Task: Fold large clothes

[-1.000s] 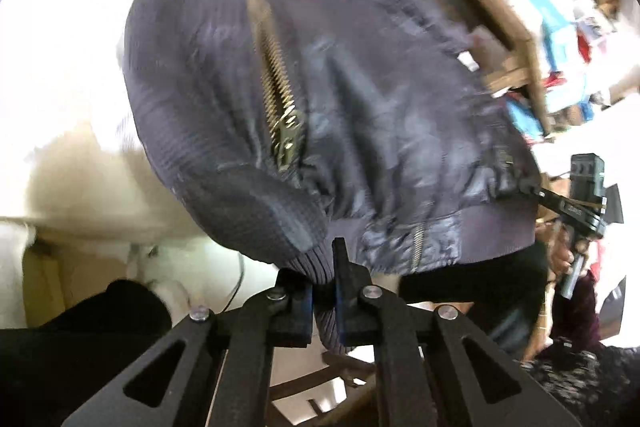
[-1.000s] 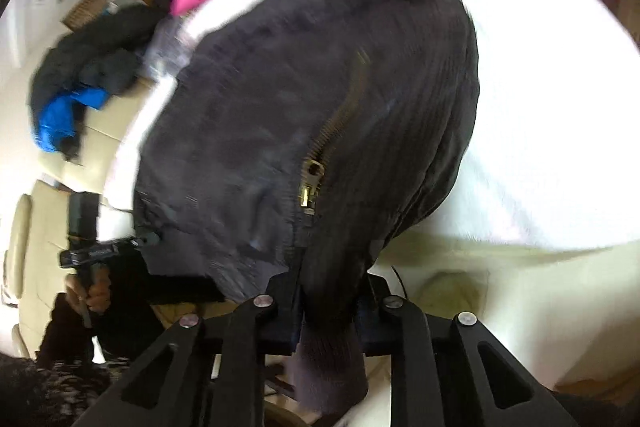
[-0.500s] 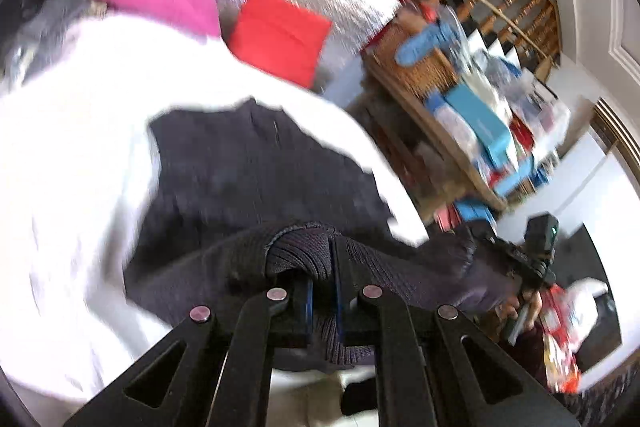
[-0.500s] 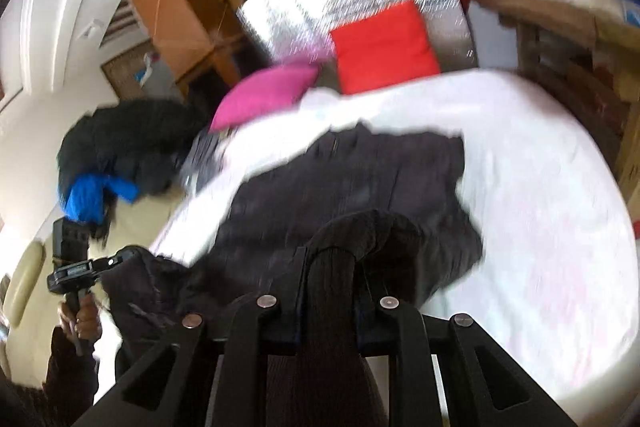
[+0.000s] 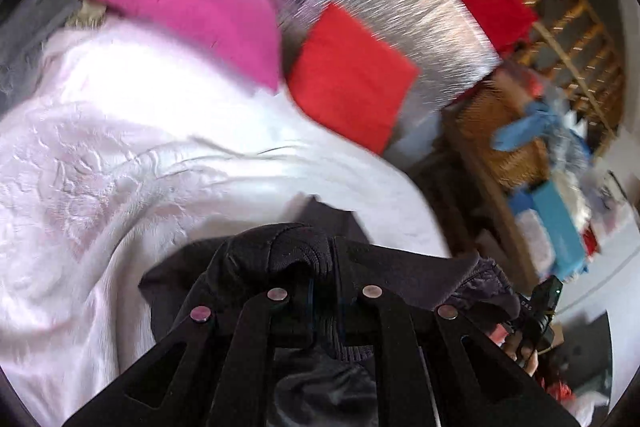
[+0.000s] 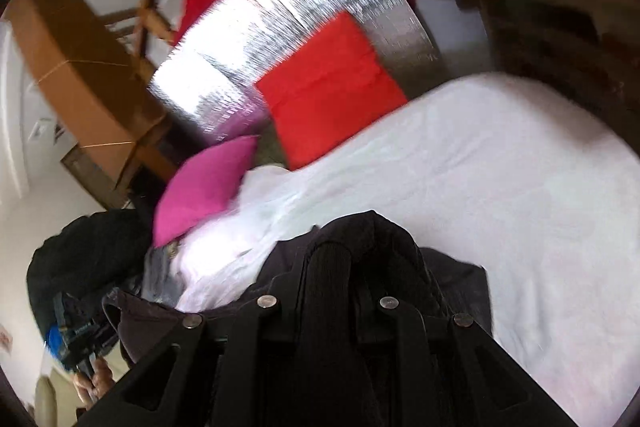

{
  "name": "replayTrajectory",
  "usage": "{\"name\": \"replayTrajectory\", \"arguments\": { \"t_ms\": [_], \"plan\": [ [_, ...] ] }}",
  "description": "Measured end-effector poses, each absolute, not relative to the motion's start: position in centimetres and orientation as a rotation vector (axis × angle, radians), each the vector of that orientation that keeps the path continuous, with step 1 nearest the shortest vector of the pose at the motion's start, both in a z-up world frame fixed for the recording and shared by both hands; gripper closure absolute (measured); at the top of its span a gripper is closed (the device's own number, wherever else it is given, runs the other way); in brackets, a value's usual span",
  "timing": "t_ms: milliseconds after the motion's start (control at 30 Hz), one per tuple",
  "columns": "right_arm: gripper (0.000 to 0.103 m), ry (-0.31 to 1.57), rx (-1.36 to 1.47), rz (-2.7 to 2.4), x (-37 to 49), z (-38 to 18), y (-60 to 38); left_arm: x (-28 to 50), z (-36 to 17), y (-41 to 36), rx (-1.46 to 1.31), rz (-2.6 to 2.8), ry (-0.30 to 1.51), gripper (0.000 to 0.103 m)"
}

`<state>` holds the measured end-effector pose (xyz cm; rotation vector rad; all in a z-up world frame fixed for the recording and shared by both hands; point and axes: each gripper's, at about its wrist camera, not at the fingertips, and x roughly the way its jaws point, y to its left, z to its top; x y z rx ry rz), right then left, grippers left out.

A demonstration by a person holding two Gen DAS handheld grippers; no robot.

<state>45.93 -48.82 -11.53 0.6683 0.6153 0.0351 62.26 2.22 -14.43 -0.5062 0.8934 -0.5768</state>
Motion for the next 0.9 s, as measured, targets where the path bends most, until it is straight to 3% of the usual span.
{"name": "replayTrajectory", "arguments": {
  "t_ms": [267,467,500,533,567,600,633,667,733,900],
  "plan": [
    [0.084,0.712,0.833,0.004,55.5,-20.6,-51.3,68.7,-22.7,2.0,-0.616,-0.480,1.010,0.094],
    [0.066,0.676,1.069,0.110,56.1,-24.8,-53.3,69.1,-26.0,3.0,-0.753,-0.478,1.053,0.091],
    [0.055,0.660,1.112,0.132,55.7,-24.9,-53.6,68.8,-25.8,3.4,-0.767,-0.483,1.048,0.087],
    [0.046,0.647,1.133,0.145,55.3,-24.8,-53.7,68.0,-25.3,3.7,-0.782,-0.485,1.026,0.074],
    [0.032,0.603,1.166,0.174,54.3,-24.4,-53.9,67.5,-24.6,3.9,-0.786,-0.485,1.002,0.045],
    [0.017,0.555,1.188,0.180,53.3,-23.7,-54.2,66.3,-23.3,4.7,-0.791,-0.463,0.929,0.029],
    [0.010,0.515,1.194,0.166,52.2,-23.2,-54.5,65.5,-22.5,5.3,-0.797,-0.433,0.869,0.010],
    [0.004,0.451,1.201,0.141,50.8,-22.2,-55.0,64.4,-21.5,6.1,-0.810,-0.404,0.805,0.009],
    [0.004,0.403,1.159,0.081,48.5,-20.4,-55.6,61.9,-19.5,7.5,-0.852,-0.400,0.740,0.009],
    [0.004,0.570,0.819,-0.043,46.6,-17.4,-53.3,54.9,-18.5,6.9,-0.791,-0.314,0.818,0.009]
  ]
}}
